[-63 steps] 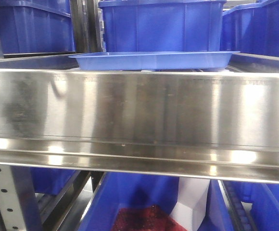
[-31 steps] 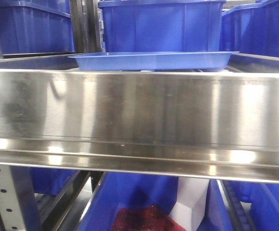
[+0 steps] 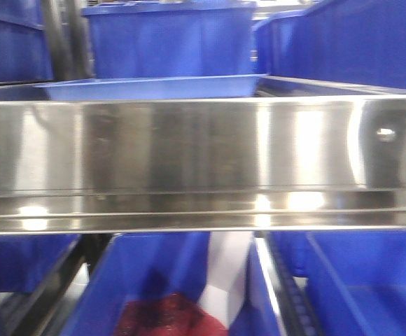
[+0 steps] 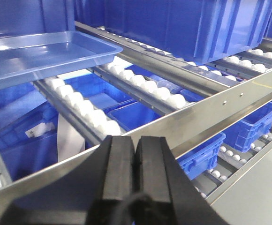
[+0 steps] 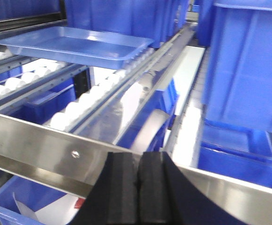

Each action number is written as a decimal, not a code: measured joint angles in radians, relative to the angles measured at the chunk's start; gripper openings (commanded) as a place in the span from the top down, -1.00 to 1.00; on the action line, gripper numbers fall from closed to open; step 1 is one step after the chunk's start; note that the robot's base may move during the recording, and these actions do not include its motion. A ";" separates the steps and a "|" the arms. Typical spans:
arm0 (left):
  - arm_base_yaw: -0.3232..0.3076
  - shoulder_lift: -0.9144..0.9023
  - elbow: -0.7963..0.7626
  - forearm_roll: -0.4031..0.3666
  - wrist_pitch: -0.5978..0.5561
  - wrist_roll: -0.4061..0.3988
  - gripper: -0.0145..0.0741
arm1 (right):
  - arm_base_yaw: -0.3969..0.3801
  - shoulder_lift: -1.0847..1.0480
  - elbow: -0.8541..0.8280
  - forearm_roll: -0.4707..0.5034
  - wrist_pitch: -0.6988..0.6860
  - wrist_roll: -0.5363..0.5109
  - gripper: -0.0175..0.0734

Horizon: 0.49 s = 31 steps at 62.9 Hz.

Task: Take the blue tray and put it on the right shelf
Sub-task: 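Raise both grippers up and away from the placed tray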

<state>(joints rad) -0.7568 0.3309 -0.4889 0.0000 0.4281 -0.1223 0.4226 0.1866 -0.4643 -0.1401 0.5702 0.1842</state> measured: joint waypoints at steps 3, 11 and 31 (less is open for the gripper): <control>0.010 0.000 0.000 0.000 0.000 0.000 0.78 | 0.000 0.000 0.000 0.000 0.000 0.000 0.50; 0.026 0.000 0.000 0.000 0.000 0.000 0.78 | 0.000 -0.001 0.000 0.000 0.000 0.000 0.50; 0.103 -0.004 0.000 0.000 0.000 0.001 0.78 | 0.000 -0.001 0.000 0.000 0.000 -0.002 0.50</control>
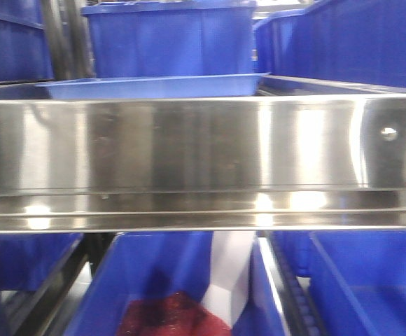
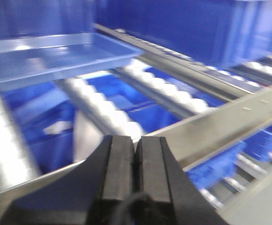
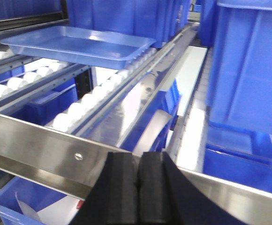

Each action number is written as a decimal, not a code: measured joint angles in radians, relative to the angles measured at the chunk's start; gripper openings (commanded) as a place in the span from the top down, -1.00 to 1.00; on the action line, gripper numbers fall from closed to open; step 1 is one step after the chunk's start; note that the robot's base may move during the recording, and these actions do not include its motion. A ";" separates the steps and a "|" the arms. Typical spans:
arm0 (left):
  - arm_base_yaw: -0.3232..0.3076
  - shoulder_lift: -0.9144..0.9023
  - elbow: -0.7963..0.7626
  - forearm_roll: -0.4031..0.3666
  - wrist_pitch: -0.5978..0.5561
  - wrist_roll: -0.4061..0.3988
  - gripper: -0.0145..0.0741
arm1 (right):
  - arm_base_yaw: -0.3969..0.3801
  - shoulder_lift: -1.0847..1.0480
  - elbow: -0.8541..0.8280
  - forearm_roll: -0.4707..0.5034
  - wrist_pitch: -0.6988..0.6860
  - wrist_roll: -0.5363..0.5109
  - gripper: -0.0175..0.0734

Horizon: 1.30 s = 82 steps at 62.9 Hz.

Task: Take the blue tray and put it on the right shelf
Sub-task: 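Raise both grippers up and away from the placed tray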

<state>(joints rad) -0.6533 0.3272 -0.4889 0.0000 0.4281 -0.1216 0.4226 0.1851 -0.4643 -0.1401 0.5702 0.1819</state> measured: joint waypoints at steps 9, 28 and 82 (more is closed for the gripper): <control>0.138 -0.053 0.030 0.000 -0.018 0.000 0.78 | 0.000 0.000 0.000 0.000 0.000 0.000 0.50; 0.459 -0.267 0.345 0.000 -0.245 0.000 0.78 | 0.000 0.000 0.000 0.000 0.000 0.000 0.50; 0.547 -0.338 0.519 0.000 -0.420 0.000 0.78 | 0.000 0.000 0.000 0.000 0.000 -0.004 0.50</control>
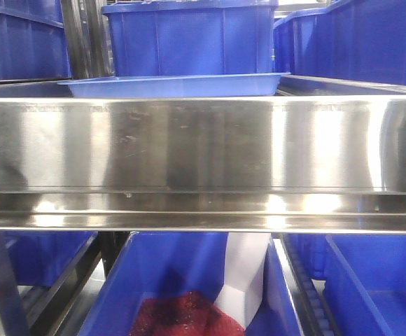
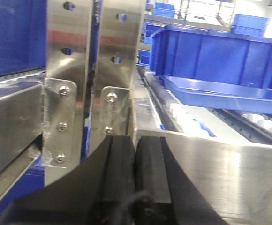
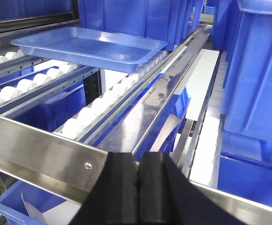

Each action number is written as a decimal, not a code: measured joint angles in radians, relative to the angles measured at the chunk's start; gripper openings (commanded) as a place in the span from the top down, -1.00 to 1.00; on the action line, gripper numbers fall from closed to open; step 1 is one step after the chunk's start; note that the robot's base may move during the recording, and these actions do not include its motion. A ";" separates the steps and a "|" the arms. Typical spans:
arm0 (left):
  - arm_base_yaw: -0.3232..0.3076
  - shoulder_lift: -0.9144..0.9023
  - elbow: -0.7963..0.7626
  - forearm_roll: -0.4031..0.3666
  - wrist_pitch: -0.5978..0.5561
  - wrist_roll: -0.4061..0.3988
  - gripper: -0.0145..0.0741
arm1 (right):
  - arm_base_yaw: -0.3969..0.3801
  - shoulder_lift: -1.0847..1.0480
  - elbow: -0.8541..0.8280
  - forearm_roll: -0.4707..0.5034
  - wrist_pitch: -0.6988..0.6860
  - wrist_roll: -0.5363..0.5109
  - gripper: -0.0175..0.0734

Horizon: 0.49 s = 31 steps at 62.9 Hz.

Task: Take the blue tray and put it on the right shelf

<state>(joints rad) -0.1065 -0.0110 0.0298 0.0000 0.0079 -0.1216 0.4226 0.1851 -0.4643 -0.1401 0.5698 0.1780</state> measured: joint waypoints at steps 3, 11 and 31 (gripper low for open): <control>-0.002 0.000 0.000 0.000 0.000 0.000 0.78 | 0.000 0.000 0.000 0.000 0.000 0.000 0.50; -0.002 0.000 0.000 0.000 0.000 0.000 0.78 | 0.000 0.000 0.000 0.000 0.000 0.000 0.50; -0.002 0.000 0.000 0.000 0.000 0.000 0.78 | 0.000 0.000 0.006 -0.002 -0.002 0.000 0.50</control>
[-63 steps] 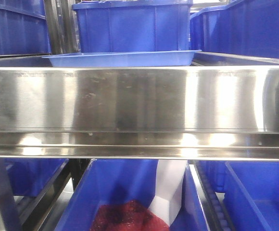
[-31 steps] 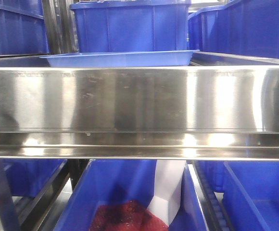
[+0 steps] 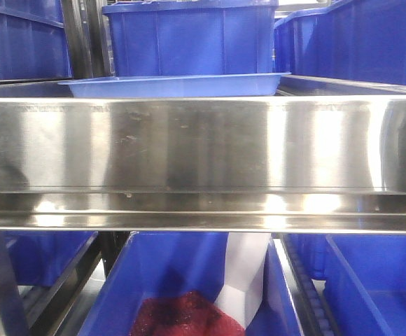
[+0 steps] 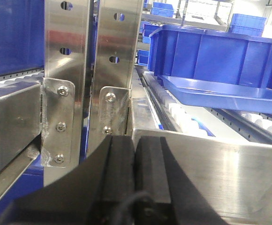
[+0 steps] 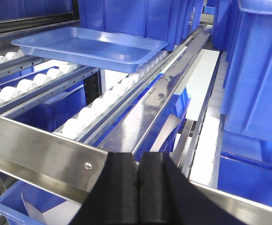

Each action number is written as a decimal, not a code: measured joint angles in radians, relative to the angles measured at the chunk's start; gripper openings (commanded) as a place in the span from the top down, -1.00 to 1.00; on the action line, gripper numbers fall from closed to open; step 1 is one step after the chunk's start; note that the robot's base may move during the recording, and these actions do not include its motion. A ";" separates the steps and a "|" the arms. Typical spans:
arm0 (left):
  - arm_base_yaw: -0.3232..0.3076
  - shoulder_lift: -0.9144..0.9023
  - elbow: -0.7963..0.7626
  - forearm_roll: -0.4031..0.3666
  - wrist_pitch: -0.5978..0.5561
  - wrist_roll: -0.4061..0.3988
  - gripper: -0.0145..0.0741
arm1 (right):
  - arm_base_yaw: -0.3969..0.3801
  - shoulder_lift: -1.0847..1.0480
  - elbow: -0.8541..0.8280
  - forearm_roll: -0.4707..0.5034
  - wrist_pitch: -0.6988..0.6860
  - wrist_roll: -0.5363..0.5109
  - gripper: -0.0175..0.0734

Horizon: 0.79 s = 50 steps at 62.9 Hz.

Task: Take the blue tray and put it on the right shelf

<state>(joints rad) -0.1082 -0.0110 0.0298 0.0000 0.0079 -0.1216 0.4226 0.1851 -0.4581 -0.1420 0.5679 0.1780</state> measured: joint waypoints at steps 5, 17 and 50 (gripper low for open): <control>0.000 0.000 0.000 0.000 0.000 0.000 0.78 | 0.000 0.000 0.011 -0.002 -0.005 0.000 0.50; 0.000 0.000 0.000 0.000 0.000 0.000 0.78 | -0.088 0.000 0.107 -0.025 -0.181 -0.004 0.50; 0.000 0.000 0.000 0.000 0.002 0.000 0.78 | -0.431 -0.195 0.475 0.075 -0.484 -0.044 0.50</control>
<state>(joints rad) -0.1082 -0.0110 0.0298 0.0000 0.0095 -0.1216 -0.0083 -0.0102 0.0169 -0.0668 0.0844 0.1340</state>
